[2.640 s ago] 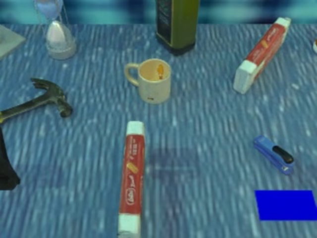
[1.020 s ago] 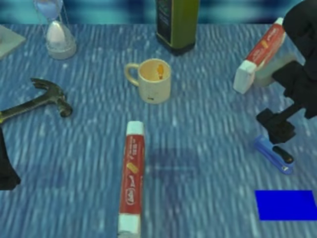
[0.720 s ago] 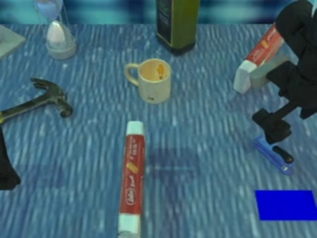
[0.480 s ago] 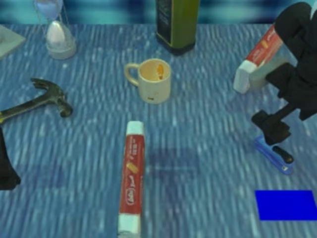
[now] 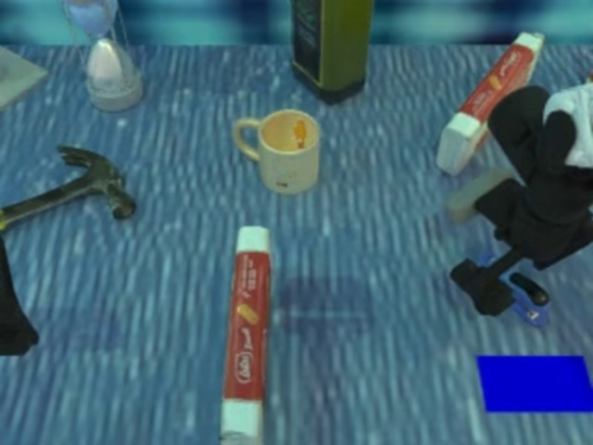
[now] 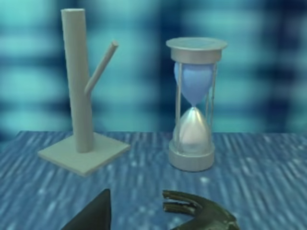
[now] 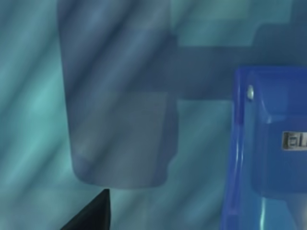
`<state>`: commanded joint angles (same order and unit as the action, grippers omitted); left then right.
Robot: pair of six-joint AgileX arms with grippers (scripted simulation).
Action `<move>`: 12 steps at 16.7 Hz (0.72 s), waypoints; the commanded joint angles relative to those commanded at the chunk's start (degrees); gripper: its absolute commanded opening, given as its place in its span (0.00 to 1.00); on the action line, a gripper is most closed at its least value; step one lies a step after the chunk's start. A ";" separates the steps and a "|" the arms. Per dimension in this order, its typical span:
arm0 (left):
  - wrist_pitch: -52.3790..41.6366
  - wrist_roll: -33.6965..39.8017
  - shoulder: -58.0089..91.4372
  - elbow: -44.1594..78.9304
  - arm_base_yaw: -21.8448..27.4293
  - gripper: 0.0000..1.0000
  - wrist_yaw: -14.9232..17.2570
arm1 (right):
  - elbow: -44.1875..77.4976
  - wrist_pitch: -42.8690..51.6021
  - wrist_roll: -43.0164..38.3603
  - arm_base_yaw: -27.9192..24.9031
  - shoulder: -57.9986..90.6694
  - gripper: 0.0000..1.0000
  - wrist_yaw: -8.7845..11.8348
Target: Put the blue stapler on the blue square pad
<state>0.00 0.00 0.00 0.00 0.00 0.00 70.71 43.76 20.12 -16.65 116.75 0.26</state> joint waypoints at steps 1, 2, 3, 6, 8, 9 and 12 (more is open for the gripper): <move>0.00 0.00 0.00 0.00 0.00 1.00 0.00 | -0.63 -0.94 -0.01 -0.04 0.56 1.00 0.00; 0.00 0.00 0.00 0.00 0.00 1.00 0.00 | -0.85 -1.26 -0.02 -0.04 0.73 1.00 -0.01; 0.00 0.00 0.00 0.00 0.00 1.00 0.00 | -0.85 -1.26 -0.02 -0.04 0.73 1.00 -0.01; 0.00 0.00 0.00 0.00 0.00 1.00 0.00 | -0.85 -1.26 -0.02 -0.04 0.73 0.92 -0.01; 0.00 0.00 0.00 0.00 0.00 1.00 0.00 | -0.85 -1.26 -0.02 -0.04 0.73 0.77 -0.01; 0.00 0.00 0.00 0.00 0.00 1.00 0.00 | -0.85 -1.26 -0.02 -0.04 0.73 0.70 -0.01; 0.00 0.00 0.00 0.00 0.00 1.00 0.00 | -0.85 -1.26 -0.02 -0.04 0.73 0.47 -0.01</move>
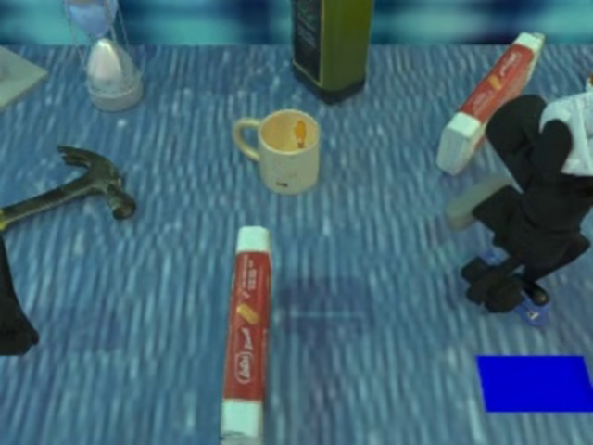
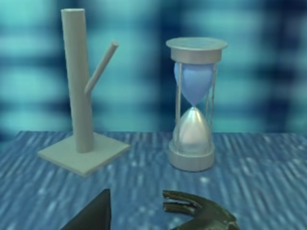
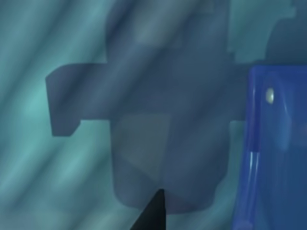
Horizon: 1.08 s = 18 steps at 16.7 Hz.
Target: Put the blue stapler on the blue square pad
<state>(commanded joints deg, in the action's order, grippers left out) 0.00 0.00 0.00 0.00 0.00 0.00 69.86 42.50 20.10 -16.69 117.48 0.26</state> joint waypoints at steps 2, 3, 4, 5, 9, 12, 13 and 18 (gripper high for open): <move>0.00 0.00 0.00 0.00 0.00 1.00 0.00 | 0.00 0.00 0.00 0.00 0.00 0.32 0.00; 0.00 0.00 0.00 0.00 0.00 1.00 0.00 | 0.00 0.00 0.00 0.00 0.00 0.25 0.00; 0.00 0.00 0.00 0.00 0.00 1.00 0.00 | 0.00 0.00 0.00 0.00 0.00 0.17 0.00; 0.00 0.00 0.00 0.00 0.00 1.00 0.00 | 0.00 0.00 0.00 0.00 0.00 0.10 0.00; 0.00 0.00 0.00 0.00 0.00 1.00 0.00 | 0.00 0.00 0.00 0.00 0.00 0.00 0.00; 0.00 0.00 0.00 0.00 0.00 1.00 0.00 | 0.00 0.00 0.00 0.00 0.00 0.00 0.00; 0.00 0.00 0.00 0.00 0.00 1.00 0.00 | 0.00 0.00 0.00 0.00 0.00 0.00 0.00; 0.00 0.00 0.00 0.00 0.00 1.00 0.00 | 1.74 2.34 0.26 -0.09 -0.86 0.00 -0.09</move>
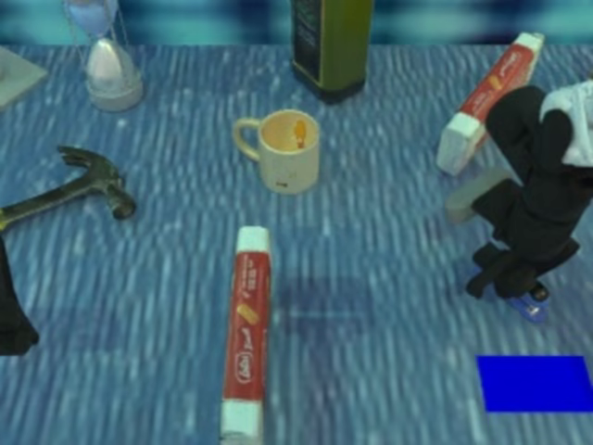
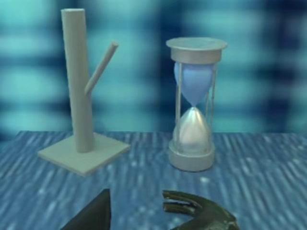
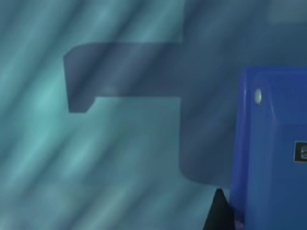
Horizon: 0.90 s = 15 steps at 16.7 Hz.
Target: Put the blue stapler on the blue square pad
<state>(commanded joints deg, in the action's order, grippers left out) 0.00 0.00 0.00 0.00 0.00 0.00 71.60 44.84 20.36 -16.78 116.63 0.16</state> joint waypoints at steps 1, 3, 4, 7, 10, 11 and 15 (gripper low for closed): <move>0.00 0.00 0.00 0.00 0.00 1.00 0.00 | 1.18 1.95 0.04 -0.05 -0.70 0.00 0.02; 0.00 0.00 0.00 0.00 0.00 1.00 0.00 | 3.94 6.85 0.01 -0.03 -2.50 0.00 0.06; 0.00 0.00 0.00 0.00 0.00 1.00 0.00 | 5.39 9.67 0.04 -0.06 -3.50 0.00 0.06; 0.00 0.00 0.00 0.00 0.00 1.00 0.00 | 9.30 16.66 0.09 -0.14 -6.47 0.00 0.03; 0.00 0.00 0.00 0.00 0.00 1.00 0.00 | 10.66 18.64 0.09 -0.15 -7.86 0.00 0.01; 0.00 0.00 0.00 0.00 0.00 1.00 0.00 | 10.66 18.64 0.09 -0.15 -7.86 0.00 0.01; 0.00 0.00 0.00 0.00 0.00 1.00 0.00 | 10.28 18.60 0.78 -0.13 -7.89 0.00 0.04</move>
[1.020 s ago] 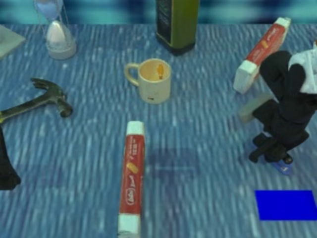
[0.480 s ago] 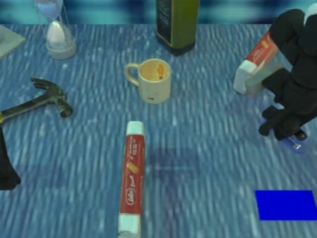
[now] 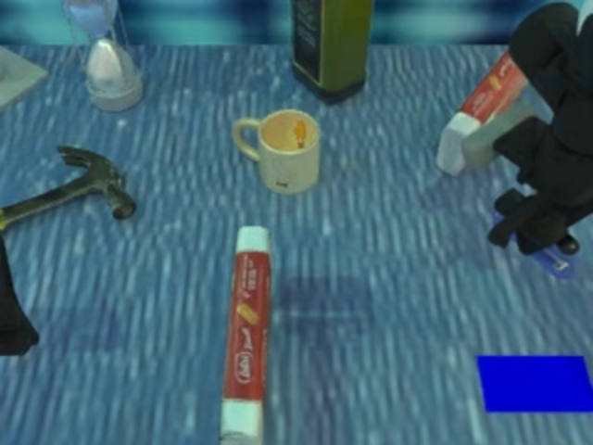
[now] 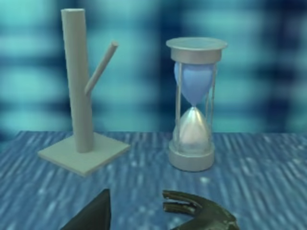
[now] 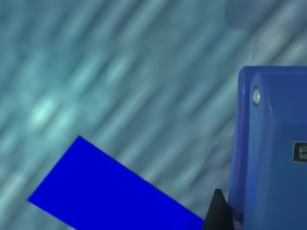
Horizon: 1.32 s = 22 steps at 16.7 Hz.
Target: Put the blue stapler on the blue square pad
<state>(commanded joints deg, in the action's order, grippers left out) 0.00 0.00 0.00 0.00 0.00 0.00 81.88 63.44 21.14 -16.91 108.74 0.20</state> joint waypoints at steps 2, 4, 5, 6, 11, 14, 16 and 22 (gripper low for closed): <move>0.00 0.00 0.00 0.00 0.00 1.00 0.00 | -1.07 0.30 3.19 -0.48 -1.14 0.00 0.04; 0.00 0.00 0.00 0.00 0.00 1.00 0.00 | -2.97 0.58 8.51 -1.02 -3.27 0.00 0.10; 0.00 0.00 0.00 0.00 0.00 1.00 0.00 | -4.18 0.73 11.75 -1.31 -4.59 0.00 0.13; 0.00 0.00 0.00 0.00 0.00 1.00 0.00 | -5.52 0.91 15.21 -1.63 -6.02 0.00 0.17; 0.00 0.00 0.00 0.00 0.00 1.00 0.00 | -13.00 1.94 33.76 -3.50 -13.82 0.00 0.28; 0.00 0.00 0.00 0.00 0.00 1.00 0.00 | -16.69 2.26 43.11 -4.43 -17.93 0.00 0.31; 0.00 0.00 0.00 0.00 0.00 1.00 0.00 | -18.31 2.23 46.41 -4.79 -19.84 0.00 0.31; 0.00 0.00 0.00 0.00 0.00 1.00 0.00 | -18.73 2.02 47.11 -4.60 -20.11 0.00 0.32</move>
<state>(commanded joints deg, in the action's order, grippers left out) 0.00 0.00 0.00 0.00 0.00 0.00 63.15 65.46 68.25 -21.51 88.63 0.52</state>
